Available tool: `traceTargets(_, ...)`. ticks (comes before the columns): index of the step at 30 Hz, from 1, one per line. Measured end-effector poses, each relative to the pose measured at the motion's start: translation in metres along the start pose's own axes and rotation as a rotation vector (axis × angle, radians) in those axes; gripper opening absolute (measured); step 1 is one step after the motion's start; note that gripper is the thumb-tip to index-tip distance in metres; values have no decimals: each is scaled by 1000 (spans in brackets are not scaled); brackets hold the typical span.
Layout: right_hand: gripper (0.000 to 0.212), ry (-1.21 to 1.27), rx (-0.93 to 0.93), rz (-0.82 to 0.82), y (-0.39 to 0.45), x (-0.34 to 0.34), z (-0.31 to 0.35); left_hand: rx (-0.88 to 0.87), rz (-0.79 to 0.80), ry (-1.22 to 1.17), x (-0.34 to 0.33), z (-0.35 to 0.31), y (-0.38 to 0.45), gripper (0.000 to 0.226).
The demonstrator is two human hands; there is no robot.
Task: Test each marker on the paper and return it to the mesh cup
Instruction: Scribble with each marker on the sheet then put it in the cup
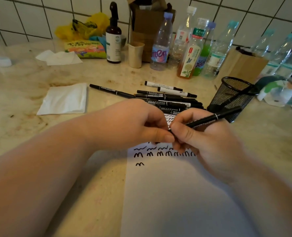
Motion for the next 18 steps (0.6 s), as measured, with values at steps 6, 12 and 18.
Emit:
traceTargets(6,20,129,-25,-83,3,16,0,-65,203,-24,-10,-11,-9,41)
traceTargets(12,11,367,-18,-113,7,46,3,23,-32,-166,34,10,-9,48)
traceTargets(18,17,-40,-76,92,-2,2,-13,34,-40,331,5,22,2,38)
Point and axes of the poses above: each hand's wrist, its own y-axis towards the middle knuckle, its own x-axis out of the back of the hand, z = x × y, the point moved 10 cm from there along y, towards the middle knuckle, and after that the axes turned 7 degrees about -z, right-handed, at the moved point
